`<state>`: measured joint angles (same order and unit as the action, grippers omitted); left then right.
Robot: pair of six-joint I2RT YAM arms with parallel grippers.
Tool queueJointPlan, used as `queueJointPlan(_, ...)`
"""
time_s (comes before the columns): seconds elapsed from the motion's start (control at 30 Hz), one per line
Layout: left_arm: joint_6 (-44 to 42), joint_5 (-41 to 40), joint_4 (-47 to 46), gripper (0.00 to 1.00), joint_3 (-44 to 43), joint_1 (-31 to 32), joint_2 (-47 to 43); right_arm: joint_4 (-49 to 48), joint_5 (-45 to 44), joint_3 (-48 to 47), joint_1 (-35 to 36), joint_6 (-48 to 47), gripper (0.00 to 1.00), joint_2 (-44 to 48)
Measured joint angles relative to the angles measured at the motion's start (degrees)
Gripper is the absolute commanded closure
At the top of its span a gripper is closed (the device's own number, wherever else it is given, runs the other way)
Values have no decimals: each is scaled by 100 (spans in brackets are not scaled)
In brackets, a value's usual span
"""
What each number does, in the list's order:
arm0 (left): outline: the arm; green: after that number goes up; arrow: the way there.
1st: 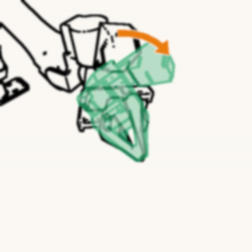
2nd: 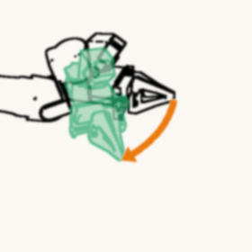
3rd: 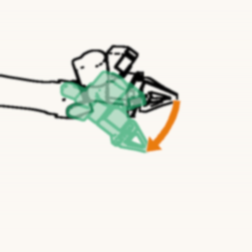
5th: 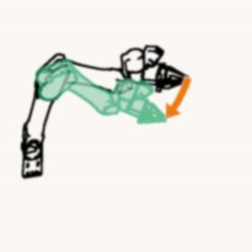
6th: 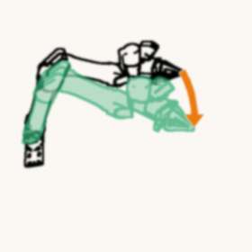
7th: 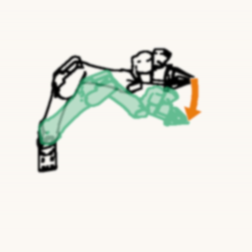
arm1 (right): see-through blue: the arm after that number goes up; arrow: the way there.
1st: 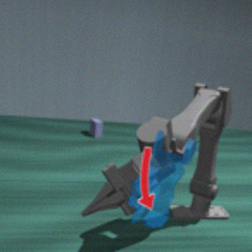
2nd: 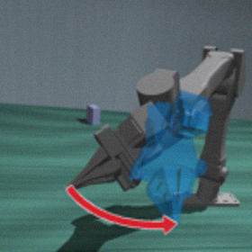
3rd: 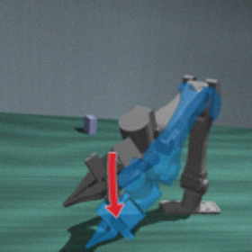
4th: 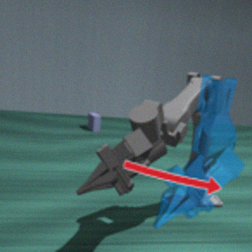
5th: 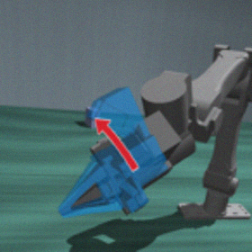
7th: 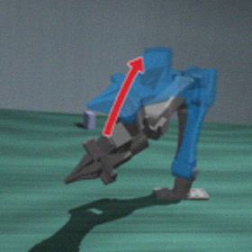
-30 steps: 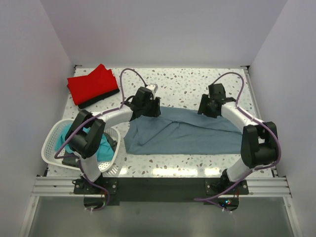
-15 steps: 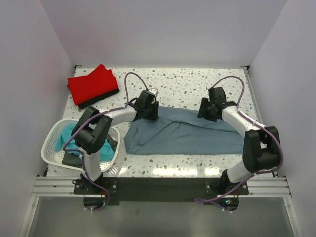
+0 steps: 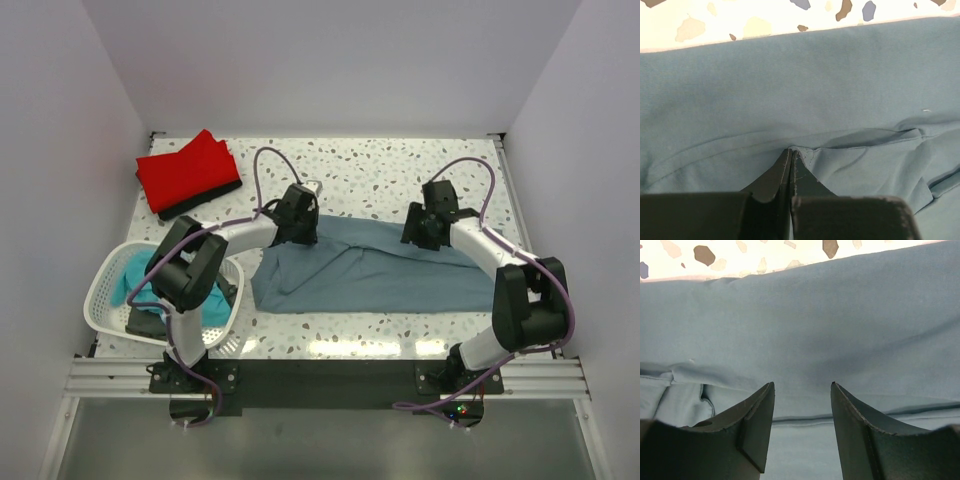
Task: Fold and stack the t-shirts
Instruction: Fold the tshirt
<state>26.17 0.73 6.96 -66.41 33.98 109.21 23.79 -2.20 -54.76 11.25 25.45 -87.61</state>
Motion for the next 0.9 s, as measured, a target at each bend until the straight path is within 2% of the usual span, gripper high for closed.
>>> queueJointPlan(0.13,59,0,11,100,33,76,-76,0,0,4,0,0,48,2)
queueJointPlan(0.5,511,52,57,100,546,476,-964,0,2,92,0,0,48,90)
queueJointPlan(0.9,1152,105,181,100,846,1019,-1274,-2,24,264,0,0,48,170)
